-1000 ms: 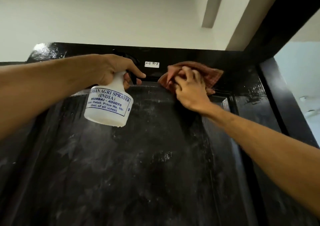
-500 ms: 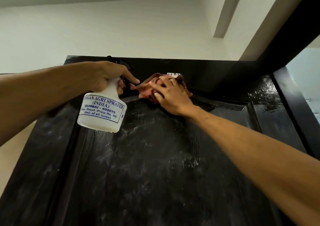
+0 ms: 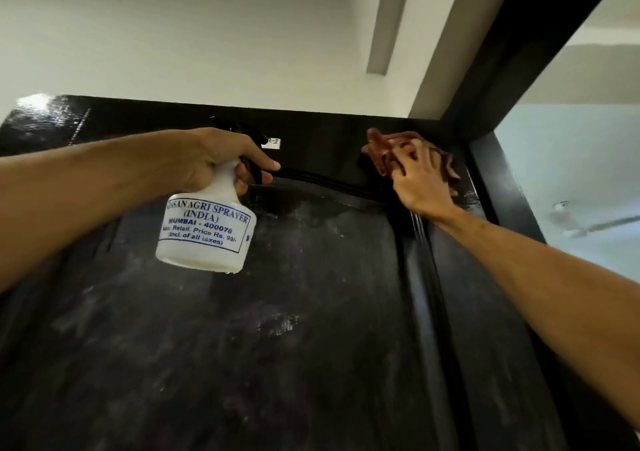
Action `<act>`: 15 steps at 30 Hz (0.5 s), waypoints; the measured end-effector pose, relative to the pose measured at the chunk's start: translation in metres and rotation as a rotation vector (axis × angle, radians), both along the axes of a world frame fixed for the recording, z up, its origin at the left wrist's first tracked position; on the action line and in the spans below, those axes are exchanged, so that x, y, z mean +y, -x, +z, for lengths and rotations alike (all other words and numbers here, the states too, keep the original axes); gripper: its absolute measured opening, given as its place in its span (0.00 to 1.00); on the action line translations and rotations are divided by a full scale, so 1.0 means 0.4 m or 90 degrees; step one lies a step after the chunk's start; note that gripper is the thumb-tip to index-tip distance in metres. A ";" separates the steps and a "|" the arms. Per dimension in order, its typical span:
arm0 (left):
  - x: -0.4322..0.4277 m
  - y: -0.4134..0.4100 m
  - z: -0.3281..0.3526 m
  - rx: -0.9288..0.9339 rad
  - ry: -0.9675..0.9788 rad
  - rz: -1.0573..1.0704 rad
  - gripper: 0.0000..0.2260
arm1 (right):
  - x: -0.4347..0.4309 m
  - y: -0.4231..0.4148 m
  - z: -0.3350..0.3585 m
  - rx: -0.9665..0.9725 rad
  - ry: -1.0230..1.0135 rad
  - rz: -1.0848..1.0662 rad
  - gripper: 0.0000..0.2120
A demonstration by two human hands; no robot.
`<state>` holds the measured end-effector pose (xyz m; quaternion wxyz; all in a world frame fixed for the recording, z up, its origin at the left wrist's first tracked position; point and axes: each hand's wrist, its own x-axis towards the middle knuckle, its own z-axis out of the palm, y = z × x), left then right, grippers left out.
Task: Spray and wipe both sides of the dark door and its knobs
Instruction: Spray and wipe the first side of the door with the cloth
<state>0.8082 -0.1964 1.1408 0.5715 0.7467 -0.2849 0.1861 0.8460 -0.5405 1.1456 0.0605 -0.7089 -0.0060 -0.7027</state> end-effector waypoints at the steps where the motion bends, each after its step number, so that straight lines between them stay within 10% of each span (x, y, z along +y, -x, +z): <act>1: -0.025 0.004 0.001 0.002 0.000 -0.001 0.08 | -0.038 0.013 0.010 -0.003 -0.035 -0.015 0.23; 7: -0.253 0.034 0.025 -0.026 0.025 -0.012 0.06 | -0.149 0.014 -0.012 0.054 0.190 -0.009 0.24; 15: -0.415 0.043 0.084 -0.060 0.015 -0.014 0.06 | -0.226 0.044 0.216 0.049 0.084 -0.003 0.23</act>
